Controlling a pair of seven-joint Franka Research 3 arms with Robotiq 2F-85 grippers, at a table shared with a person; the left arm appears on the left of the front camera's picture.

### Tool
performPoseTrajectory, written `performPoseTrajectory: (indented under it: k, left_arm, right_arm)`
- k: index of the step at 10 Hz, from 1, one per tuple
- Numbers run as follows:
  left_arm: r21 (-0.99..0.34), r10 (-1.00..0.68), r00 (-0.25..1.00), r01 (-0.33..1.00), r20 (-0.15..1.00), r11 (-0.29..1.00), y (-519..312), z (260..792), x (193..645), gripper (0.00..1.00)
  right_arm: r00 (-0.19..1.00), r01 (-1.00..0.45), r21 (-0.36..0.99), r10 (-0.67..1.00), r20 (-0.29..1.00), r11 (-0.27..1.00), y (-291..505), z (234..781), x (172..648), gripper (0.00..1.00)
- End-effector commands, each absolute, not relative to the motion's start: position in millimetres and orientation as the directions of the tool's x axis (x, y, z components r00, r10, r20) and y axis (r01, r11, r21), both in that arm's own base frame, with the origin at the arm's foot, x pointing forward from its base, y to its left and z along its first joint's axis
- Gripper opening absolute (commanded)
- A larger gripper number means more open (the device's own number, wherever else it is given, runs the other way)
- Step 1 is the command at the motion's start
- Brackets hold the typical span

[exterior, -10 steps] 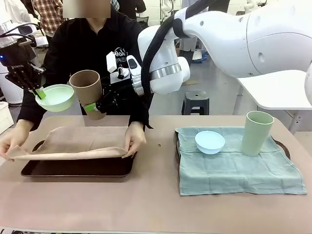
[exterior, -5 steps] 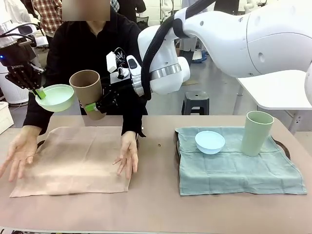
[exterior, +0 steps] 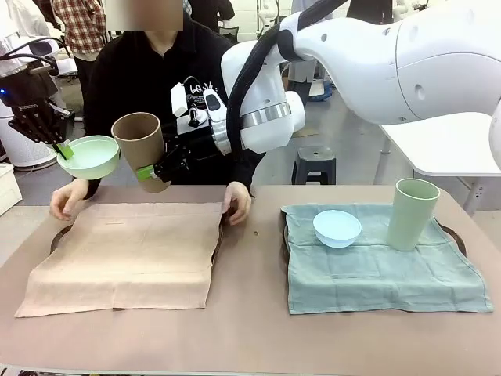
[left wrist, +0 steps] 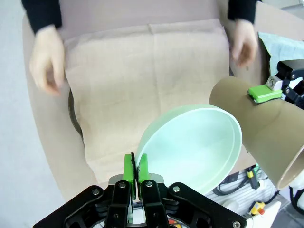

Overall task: Set up a tray with a mat and arrange the tableware.
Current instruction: Place the Picnic Bowl and Reusable plastic cup back onto the Handle tray in front of the human's position.

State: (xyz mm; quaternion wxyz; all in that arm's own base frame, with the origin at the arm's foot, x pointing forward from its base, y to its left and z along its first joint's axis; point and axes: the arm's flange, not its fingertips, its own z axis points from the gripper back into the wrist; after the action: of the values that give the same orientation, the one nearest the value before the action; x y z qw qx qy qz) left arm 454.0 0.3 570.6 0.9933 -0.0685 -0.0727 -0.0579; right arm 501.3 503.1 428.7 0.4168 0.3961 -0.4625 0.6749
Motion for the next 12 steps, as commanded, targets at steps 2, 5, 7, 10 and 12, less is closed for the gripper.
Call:
performPoseTrajectory:
  k: [2, 5, 7, 10, 12]
  left_arm:
    - [-0.124, -0.107, 0.981, 0.128, 0.163, 0.984, -1.4, 572.0, 452.7, 0.00]
    - [-0.124, -0.107, 0.981, 0.128, 0.163, 0.984, -1.4, 572.0, 452.7, 0.00]
    - [-0.124, -0.107, 0.981, 0.128, 0.163, 0.984, -1.4, 572.0, 452.7, 0.00]
    - [-0.124, -0.107, 0.981, 0.128, 0.163, 0.984, -1.4, 572.0, 452.7, 0.00]
    - [-0.124, -0.107, 0.981, 0.128, 0.163, 0.984, -1.4, 572.0, 452.7, 0.00]
  right_arm:
    - [-0.341, -0.927, -0.296, 0.188, 0.921, -0.231, 502.9, 431.1, 500.2, 0.00]
    - [-0.341, -0.927, -0.296, 0.188, 0.921, -0.231, 502.9, 431.1, 500.2, 0.00]
    - [-0.341, -0.927, -0.296, 0.188, 0.921, -0.231, 502.9, 431.1, 500.2, 0.00]
    - [-0.341, -0.927, -0.296, 0.188, 0.921, -0.231, 502.9, 431.1, 500.2, 0.00]
    - [-0.341, -0.927, -0.296, 0.188, 0.921, -0.231, 502.9, 431.1, 500.2, 0.00]
